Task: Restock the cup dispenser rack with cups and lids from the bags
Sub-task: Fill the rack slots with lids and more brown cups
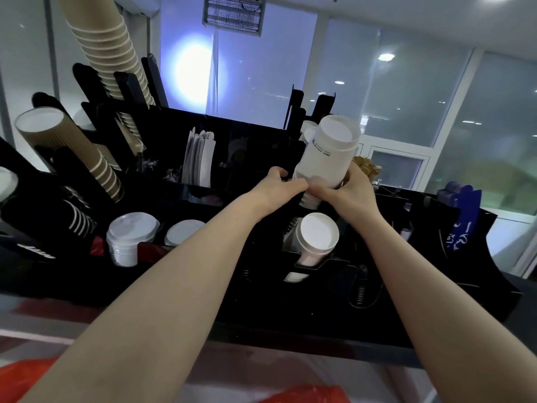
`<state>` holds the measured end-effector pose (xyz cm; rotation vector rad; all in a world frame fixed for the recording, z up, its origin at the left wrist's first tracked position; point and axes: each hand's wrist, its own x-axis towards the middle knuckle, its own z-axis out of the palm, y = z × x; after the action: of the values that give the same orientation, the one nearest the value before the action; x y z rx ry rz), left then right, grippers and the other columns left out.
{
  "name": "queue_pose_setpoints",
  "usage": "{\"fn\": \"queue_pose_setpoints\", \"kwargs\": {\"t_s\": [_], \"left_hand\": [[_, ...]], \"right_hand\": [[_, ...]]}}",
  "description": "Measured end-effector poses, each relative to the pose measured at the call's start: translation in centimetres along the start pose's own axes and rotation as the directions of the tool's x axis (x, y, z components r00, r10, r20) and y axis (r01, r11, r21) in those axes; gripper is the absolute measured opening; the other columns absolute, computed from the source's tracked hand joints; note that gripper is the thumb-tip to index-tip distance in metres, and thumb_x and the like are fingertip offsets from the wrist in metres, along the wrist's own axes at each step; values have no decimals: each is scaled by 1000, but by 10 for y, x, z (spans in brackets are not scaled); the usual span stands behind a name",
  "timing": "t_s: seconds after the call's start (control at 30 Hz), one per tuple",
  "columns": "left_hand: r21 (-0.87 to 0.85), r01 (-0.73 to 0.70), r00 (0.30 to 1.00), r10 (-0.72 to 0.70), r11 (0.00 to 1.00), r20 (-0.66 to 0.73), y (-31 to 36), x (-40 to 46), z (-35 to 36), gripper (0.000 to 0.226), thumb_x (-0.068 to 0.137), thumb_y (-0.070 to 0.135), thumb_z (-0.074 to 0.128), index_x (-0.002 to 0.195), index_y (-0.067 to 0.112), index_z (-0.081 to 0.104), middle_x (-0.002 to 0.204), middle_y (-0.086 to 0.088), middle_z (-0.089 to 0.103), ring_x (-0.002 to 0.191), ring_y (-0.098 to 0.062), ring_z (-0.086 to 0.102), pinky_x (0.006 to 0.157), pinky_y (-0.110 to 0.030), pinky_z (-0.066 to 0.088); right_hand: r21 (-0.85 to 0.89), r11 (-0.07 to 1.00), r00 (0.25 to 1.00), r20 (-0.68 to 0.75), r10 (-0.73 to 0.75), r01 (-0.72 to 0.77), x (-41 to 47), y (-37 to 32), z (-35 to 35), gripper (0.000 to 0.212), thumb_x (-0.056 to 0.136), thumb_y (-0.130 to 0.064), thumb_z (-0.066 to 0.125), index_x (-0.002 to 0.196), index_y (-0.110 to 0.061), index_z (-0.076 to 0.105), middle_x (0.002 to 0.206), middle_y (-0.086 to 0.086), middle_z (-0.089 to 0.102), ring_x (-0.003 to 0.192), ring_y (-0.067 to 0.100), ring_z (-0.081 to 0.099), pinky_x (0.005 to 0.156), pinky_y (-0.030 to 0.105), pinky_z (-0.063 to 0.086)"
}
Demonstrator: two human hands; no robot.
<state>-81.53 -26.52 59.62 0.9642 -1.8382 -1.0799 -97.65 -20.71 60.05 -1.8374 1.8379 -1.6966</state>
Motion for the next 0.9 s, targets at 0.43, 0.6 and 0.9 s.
{"fn": "queue_pose_setpoints", "kwargs": {"t_s": [0.43,0.6,0.9], "left_hand": [[-99,21,997,-14,995,74,1,-4,-1,22,84,37,61,102,26,67,100,7,68,92,-7,60,70,-20,43],[-93,68,994,-60,993,93,2,-1,-3,24,78,42,63,95,26,69,99,3,71,96,-14,64,83,-27,47],[-102,33,998,-26,994,64,2,8,-2,22,80,29,66,94,13,71,93,-6,71,86,-19,64,80,-32,49]], "right_hand": [[90,996,997,79,7,-15,2,5,0,81,50,-45,83,123,-26,51,115,-10,63,105,7,60,90,33,50],[54,998,997,81,15,-20,3,2,0,87,43,-54,79,120,-30,47,114,-13,61,105,7,58,89,28,47],[-55,998,994,111,9,-3,7,2,-3,78,57,-38,86,125,-24,53,118,-10,62,108,10,57,88,27,46]]}}
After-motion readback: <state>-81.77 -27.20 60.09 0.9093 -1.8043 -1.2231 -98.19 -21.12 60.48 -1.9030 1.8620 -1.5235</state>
